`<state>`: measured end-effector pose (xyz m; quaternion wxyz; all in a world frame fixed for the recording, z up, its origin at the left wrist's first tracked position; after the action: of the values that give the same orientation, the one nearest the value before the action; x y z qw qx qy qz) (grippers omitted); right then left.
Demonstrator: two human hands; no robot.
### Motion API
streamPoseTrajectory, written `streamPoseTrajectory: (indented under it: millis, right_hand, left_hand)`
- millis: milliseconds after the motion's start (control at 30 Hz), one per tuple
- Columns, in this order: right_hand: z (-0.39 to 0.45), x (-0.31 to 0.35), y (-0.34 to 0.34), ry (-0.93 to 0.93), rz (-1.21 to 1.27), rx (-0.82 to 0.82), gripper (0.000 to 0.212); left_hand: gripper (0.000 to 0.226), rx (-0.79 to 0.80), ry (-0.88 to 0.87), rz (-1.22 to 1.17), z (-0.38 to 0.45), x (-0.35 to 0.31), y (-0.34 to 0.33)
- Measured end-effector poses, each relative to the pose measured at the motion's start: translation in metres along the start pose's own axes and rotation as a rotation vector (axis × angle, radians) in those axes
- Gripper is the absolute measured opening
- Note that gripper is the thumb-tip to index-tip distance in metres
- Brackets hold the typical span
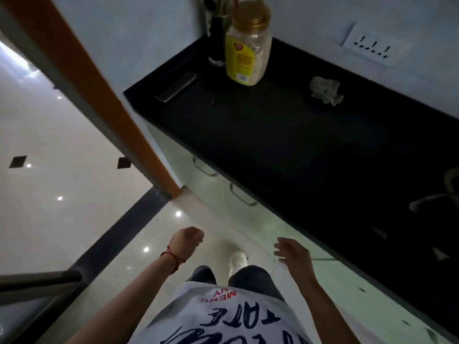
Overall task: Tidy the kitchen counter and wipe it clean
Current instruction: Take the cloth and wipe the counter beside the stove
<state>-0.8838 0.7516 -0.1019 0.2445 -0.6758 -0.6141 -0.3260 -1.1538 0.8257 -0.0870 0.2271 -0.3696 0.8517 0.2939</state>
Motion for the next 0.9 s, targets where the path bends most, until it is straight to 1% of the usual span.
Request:
streamPoseTrajectory:
  millis: [33, 100, 133, 167, 200, 233, 300, 333, 400, 500, 567, 667, 733, 833, 900]
  right_hand:
    - [0.005, 0.016, 0.003, 0.038, 0.028, -0.001, 0.016]
    - [0.014, 0.048, 0.008, 0.105, 0.094, -0.006, 0.022]
    - [0.017, 0.062, 0.01, 0.135, 0.123, -0.011, 0.024]
    - [0.021, 0.074, 0.011, 0.16, 0.137, -0.017, 0.023]
    - [0.024, 0.085, 0.013, 0.176, 0.151, -0.031, 0.021]
    - [0.027, 0.094, 0.015, 0.193, 0.172, -0.05, 0.019]
    - [0.034, 0.109, 0.017, 0.221, 0.229, -0.099, 0.019]
    - [0.038, 0.116, 0.017, 0.227, 0.256, -0.132, 0.019]
    - [0.047, 0.125, 0.017, 0.222, 0.281, -0.218, 0.021]
    - [0.062, 0.138, 0.014, 0.2, 0.289, -0.345, 0.02]
    - [0.075, 0.153, 0.014, 0.185, 0.278, -0.412, 0.018]
    - [0.101, 0.184, 0.02, 0.183, 0.197, -0.487, 0.02]
    - [0.119, 0.208, 0.027, 0.186, 0.108, -0.529, 0.027]
    - [0.148, 0.245, 0.042, 0.205, -0.011, -0.571, 0.032]
    - [0.169, 0.263, 0.052, 0.202, -0.089, -0.585, 0.035]
  left_hand:
    - [0.031, 0.012, -0.057, 0.064, 0.006, -0.022, 0.005]
    - [0.056, 0.03, -0.151, 0.199, 0.017, -0.066, 0.017]
    - [0.064, 0.025, -0.199, 0.247, 0.024, -0.083, 0.022]
    - [0.066, 0.006, -0.26, 0.262, 0.031, -0.098, 0.027]
    - [0.066, -0.015, -0.316, 0.251, 0.039, -0.111, 0.031]
    - [0.061, -0.019, -0.354, 0.232, 0.05, -0.123, 0.034]
    - [0.031, 0.016, -0.371, 0.241, 0.069, -0.144, 0.039]
    - [0.022, 0.02, -0.407, 0.274, 0.077, -0.155, 0.041]
    - [0.024, 0.017, -0.534, 0.358, 0.095, -0.174, 0.046]
    - [0.048, 0.039, -0.665, 0.548, 0.122, -0.201, 0.057]
    - [0.057, 0.035, -0.697, 0.687, 0.143, -0.218, 0.063]
    - [0.053, 0.04, -0.698, 0.936, 0.173, -0.243, 0.061]
    - [0.056, 0.081, -0.659, 1.066, 0.193, -0.256, 0.055]
    - [0.058, 0.111, -0.637, 1.187, 0.218, -0.266, 0.047]
    - [0.059, 0.095, -0.647, 1.239, 0.227, -0.264, 0.046]
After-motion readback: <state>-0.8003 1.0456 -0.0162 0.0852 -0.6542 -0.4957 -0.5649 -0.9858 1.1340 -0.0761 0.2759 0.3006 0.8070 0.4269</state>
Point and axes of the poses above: each hand's wrist, its own z-axis towards the middle knuckle, its own y-axis out of the back of the hand, x = y × z, the point moved 2 cm from there along z, towards the middle knuckle, and after that the axes turned 12 degrees about x, right-handed, at the moved point
